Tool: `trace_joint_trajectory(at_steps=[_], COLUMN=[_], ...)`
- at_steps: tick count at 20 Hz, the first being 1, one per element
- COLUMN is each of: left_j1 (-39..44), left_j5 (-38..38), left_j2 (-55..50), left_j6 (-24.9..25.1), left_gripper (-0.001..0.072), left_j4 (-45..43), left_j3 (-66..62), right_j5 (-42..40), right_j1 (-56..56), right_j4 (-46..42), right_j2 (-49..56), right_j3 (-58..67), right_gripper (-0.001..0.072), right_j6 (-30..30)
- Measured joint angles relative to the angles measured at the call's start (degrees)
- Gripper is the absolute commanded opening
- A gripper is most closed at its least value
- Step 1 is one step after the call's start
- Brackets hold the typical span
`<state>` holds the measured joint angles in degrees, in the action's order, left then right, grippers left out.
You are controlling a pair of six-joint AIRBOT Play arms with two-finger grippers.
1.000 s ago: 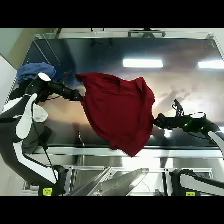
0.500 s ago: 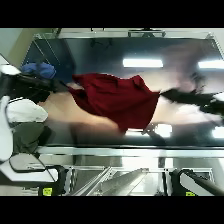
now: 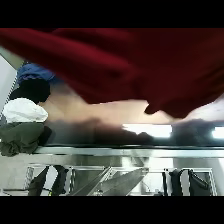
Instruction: Fold the shirts.
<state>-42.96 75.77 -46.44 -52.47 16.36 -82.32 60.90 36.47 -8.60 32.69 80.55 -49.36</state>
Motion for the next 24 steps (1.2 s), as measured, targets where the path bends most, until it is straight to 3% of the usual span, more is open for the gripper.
trace_joint_trajectory(at_steps=[3,7,12,18,19,20,21,24], left_j1=[-2.5,6.5,27.6,40.2,40.9,41.2,41.2,38.8], left_j5=[-4.3,-8.9,-14.4,-21.6,-21.5,-21.3,-20.7,-13.2], left_j2=[4.7,1.5,-17.7,-48.2,-52.4,-56.2,-59.0,-64.2], left_j6=[1.4,-1.0,-6.8,-8.5,-8.6,-8.6,-8.6,-10.2], left_gripper=[0.0022,0.0021,0.0019,0.0011,0.0043,0.0253,0.0326,0.0325], left_j4=[-1.6,-19.9,-44.2,-53.5,-54.1,-54.6,-54.7,-55.4], left_j3=[0.0,0.1,0.1,-4.9,-7.0,-9.7,-12.4,-21.3], right_j5=[0.4,1.8,-3.4,-13.8,-15.1,-16.1,-16.6,-14.8], right_j1=[1.5,0.5,-8.7,-19.6,-20.5,-21.1,-21.4,-19.5], right_j4=[-0.4,-0.8,-3.5,-2.7,-1.2,0.4,1.7,1.5], right_j2=[-1.7,2.1,14.9,40.2,43.9,47.0,49.7,53.3], right_j3=[0.5,-7.1,-21.6,-26.9,-26.9,-26.5,-25.9,-22.8], right_gripper=[0.0021,0.0021,0.0022,0.0023,0.0024,0.0109,0.0265,0.0298], right_j6=[0.0,-0.7,0.8,7.9,9.6,11.1,12.3,14.3])
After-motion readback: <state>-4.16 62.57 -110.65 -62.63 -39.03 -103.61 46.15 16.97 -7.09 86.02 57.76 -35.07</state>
